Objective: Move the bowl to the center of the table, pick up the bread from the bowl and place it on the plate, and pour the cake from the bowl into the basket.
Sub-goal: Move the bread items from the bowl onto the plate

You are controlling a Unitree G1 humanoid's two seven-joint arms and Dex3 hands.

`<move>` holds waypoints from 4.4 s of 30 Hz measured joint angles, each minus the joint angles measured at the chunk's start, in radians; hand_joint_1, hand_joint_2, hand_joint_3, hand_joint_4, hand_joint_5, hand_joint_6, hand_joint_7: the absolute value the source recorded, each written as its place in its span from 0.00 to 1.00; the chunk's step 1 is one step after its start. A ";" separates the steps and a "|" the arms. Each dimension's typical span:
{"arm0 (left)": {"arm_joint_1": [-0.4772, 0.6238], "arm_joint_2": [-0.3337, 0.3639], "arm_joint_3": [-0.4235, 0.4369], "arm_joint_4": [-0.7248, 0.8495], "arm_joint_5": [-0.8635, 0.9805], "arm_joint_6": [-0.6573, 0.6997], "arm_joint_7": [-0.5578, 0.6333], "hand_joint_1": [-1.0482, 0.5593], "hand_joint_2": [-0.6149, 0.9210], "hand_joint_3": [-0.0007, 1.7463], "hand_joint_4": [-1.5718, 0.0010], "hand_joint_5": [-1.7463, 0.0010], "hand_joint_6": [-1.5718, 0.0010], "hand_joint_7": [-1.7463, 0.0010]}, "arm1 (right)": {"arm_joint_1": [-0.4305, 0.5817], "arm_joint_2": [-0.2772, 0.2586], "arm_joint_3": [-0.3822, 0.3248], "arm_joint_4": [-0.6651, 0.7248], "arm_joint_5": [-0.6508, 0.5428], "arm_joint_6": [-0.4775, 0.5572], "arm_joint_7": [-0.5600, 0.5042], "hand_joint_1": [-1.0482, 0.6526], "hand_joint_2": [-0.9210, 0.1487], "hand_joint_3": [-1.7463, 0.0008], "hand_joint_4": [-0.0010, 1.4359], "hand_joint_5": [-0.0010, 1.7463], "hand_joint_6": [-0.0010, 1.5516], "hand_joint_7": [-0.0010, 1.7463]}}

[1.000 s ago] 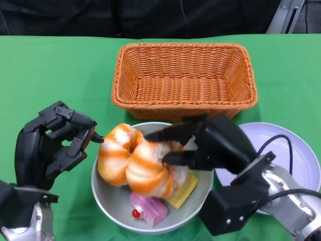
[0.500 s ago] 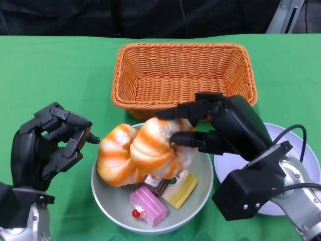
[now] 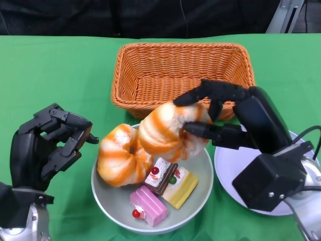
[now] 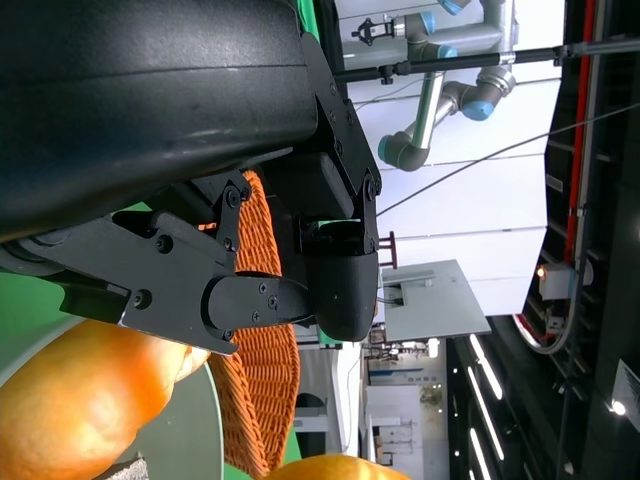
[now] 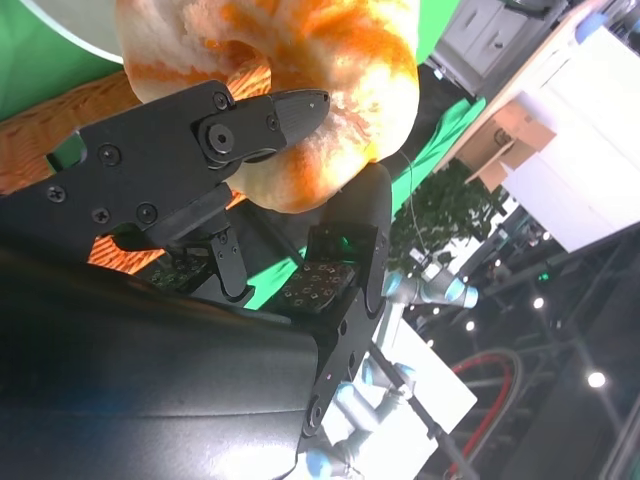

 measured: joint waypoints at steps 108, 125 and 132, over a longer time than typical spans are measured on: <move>-0.014 0.018 0.010 0.036 -0.015 -0.018 -0.022 0.56 0.99 0.17 0.47 0.25 0.39 0.49 | 0.203 -0.064 -0.288 0.007 0.362 0.787 0.145 0.48 0.00 0.85 0.44 0.58 0.50 0.24; -0.014 0.018 0.006 0.036 -0.017 -0.018 -0.023 0.57 0.99 0.18 0.47 0.25 0.38 0.50 | 0.270 -0.064 -0.233 -0.103 0.281 0.695 0.119 0.44 0.00 0.90 0.32 0.15 0.41 0.01; -0.014 0.018 0.006 0.036 -0.022 -0.018 -0.034 0.56 0.99 0.18 0.47 0.25 0.38 0.49 | 0.274 -0.061 -0.231 -0.138 0.246 0.675 0.096 0.45 0.00 0.91 0.35 0.13 0.43 0.01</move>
